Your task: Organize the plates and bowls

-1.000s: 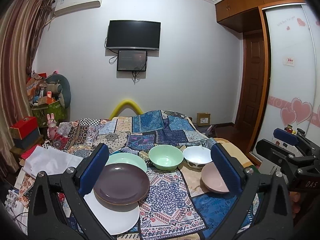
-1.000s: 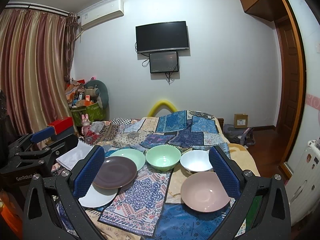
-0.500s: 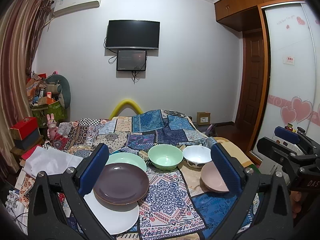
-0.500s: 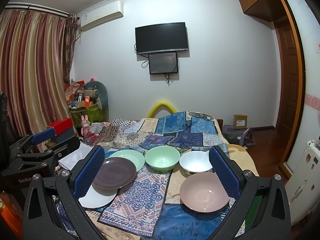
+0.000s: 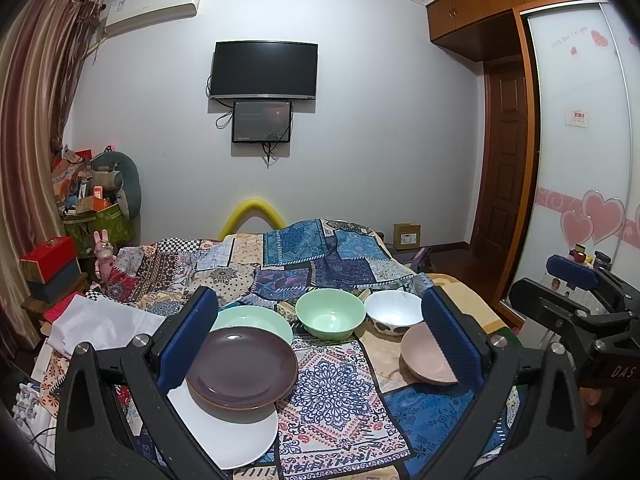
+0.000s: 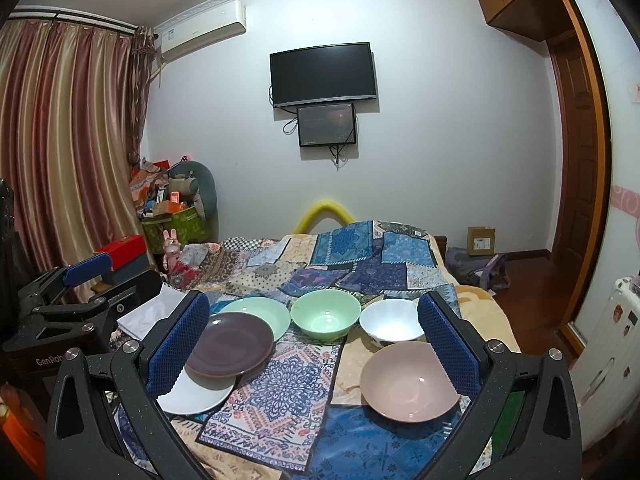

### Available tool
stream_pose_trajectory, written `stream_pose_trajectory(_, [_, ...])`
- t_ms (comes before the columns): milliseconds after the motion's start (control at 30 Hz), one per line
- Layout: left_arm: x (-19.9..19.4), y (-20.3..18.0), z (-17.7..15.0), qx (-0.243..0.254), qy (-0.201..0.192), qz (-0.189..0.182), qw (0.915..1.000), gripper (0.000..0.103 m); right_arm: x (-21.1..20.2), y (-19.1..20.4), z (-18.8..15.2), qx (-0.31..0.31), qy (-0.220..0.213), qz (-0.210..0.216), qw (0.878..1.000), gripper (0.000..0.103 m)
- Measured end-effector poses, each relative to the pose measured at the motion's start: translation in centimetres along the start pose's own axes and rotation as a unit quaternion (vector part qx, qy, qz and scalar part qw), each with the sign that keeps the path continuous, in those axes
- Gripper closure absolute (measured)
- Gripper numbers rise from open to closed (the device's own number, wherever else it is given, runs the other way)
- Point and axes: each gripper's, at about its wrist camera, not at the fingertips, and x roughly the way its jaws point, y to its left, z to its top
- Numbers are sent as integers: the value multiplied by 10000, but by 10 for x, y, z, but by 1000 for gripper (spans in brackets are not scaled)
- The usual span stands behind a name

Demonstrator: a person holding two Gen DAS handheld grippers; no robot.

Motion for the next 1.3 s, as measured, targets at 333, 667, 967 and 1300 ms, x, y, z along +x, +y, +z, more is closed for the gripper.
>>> stream_pose_trajectory(333, [0, 2, 0, -12, -38, -50, 10000, 0, 2, 1, -2, 7, -17, -22, 10000, 0])
stream_pose_trajectory(667, [12, 20, 3, -53, 147, 42, 9999, 0, 16, 10, -4, -74, 73, -36, 9999, 0])
stream_pose_trajectory(967, [35, 72, 12, 39, 525, 419, 9977, 0, 50, 25, -9, -151, 376, 152, 9991, 0])
stream_pose_trajectory(1300, [96, 137, -22, -162, 1375, 506, 9891, 0, 109, 39, -24, -115, 897, 458, 9949, 0])
